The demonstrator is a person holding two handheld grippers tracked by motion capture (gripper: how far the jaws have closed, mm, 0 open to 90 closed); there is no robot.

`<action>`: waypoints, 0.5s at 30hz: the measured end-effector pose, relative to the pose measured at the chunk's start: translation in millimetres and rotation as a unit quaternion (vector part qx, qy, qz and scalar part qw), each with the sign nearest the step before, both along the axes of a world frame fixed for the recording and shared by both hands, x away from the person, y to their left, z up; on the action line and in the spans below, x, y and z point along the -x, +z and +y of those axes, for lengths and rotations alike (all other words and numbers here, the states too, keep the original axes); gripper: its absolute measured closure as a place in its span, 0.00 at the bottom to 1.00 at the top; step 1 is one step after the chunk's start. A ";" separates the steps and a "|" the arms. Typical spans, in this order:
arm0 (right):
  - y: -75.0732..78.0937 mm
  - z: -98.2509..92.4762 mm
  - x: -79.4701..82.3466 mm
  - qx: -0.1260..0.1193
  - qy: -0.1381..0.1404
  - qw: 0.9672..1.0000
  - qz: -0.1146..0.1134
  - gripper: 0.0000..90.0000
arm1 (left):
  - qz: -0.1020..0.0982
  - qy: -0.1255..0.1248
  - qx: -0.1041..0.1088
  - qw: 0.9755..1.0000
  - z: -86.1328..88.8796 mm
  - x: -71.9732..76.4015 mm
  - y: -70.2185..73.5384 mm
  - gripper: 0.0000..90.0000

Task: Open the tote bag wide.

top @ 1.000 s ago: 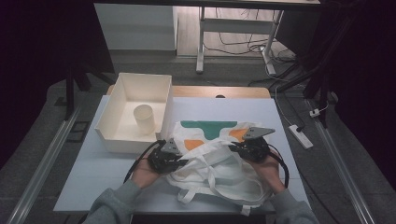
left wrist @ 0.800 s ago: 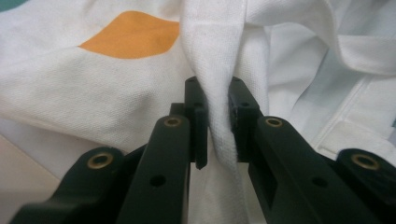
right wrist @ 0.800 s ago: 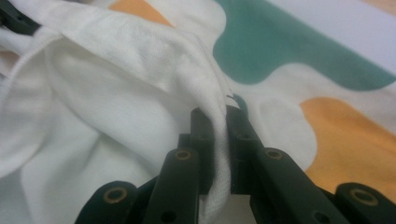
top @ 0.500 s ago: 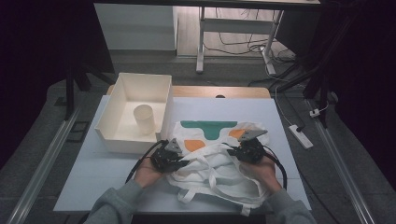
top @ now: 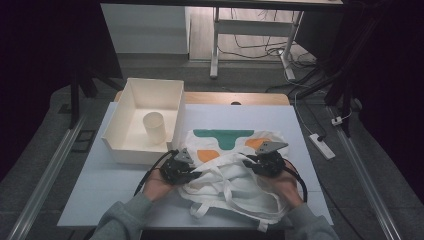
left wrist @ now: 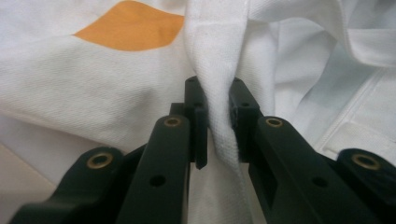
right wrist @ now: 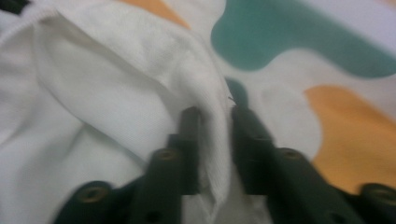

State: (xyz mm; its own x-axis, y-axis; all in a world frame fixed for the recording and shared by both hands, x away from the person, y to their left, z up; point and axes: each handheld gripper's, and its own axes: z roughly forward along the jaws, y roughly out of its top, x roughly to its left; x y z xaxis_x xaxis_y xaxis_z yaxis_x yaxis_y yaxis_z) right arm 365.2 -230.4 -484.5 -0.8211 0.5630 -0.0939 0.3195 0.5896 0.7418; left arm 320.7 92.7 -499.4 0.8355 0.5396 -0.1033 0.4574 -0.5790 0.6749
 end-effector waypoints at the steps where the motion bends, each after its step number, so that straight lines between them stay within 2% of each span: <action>1: 4.6 -0.9 3.1 -0.012 -0.002 1.000 -0.009 0.61 | 0.001 0.001 0.002 1.000 0.9 -0.5 0.1 0.90; 3: 18.7 -4.3 11.0 -0.043 -0.009 0.999 -0.022 0.53 | 0.006 0.001 0.005 1.000 1.9 -1.8 -0.6 0.90; 4: 18.7 -4.3 11.0 -0.043 -0.009 0.999 -0.022 0.53 | 0.005 0.001 0.004 1.000 1.6 -1.8 -0.6 0.90; 5: 33.4 -6.3 20.8 -0.066 0.000 0.998 -0.025 0.51 | 0.004 0.001 0.004 1.000 1.2 -1.3 -0.4 0.90; 6: 38.8 -6.5 26.2 -0.069 0.006 0.997 -0.029 0.50 | 0.003 0.001 0.003 1.000 0.9 -0.9 -0.4 0.90; 7: 38.8 -6.5 26.2 -0.069 0.006 0.997 -0.029 0.50 | 0.001 0.001 0.002 1.000 0.9 -0.8 -0.3 0.90; 9: 48.3 -3.8 40.7 -0.070 0.027 0.997 -0.034 0.49 | 0.000 0.001 0.002 1.000 0.8 -0.1 -0.2 0.90; 12: 50.4 -0.9 48.1 -0.066 0.037 0.996 -0.038 0.49 | -0.004 0.001 0.001 1.000 0.7 0.2 -0.1 0.90; 15: 47.2 4.6 56.8 -0.046 0.050 0.997 -0.034 0.49 | -0.003 0.002 0.002 1.000 1.2 -0.1 0.0 0.90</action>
State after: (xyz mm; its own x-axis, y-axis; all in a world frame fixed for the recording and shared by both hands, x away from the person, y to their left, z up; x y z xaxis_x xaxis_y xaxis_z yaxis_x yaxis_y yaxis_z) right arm 308.4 -225.8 -437.3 -0.8669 0.4874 -0.1040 0.2090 0.5449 0.8120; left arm 320.8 93.9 -499.5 0.8344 0.5420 -0.1007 0.4556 -0.5753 0.6793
